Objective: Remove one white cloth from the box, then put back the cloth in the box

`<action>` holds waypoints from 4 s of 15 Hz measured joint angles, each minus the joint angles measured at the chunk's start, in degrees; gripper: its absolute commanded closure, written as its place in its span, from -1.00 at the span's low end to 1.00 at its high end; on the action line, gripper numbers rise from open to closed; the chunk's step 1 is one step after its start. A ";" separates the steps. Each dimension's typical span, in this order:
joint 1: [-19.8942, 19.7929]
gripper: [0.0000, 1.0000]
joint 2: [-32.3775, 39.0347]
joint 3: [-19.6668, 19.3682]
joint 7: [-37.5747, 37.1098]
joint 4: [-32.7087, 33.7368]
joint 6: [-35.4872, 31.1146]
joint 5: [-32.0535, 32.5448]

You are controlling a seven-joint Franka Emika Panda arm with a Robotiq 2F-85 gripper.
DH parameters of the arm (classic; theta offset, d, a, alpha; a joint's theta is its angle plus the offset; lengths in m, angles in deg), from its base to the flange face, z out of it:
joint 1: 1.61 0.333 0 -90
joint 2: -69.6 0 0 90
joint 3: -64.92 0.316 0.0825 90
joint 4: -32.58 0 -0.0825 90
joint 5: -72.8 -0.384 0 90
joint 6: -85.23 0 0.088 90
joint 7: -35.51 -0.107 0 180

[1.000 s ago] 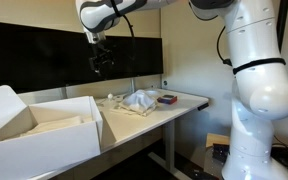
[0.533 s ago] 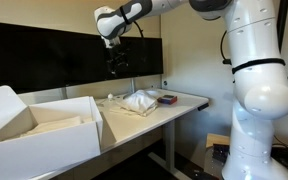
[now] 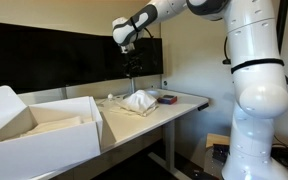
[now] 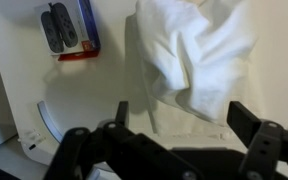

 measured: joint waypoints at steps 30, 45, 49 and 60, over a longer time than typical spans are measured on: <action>-2.38 -1.00 2.94 -4.20 -2.41 -7.82 -3.01 -6.81; -4.17 -0.21 7.67 -1.28 6.03 -11.82 -15.96 -17.74; -4.16 0.33 7.64 0.39 9.36 -11.45 -17.73 -19.23; -2.51 0.92 -0.38 4.42 10.47 -10.99 -17.91 -23.92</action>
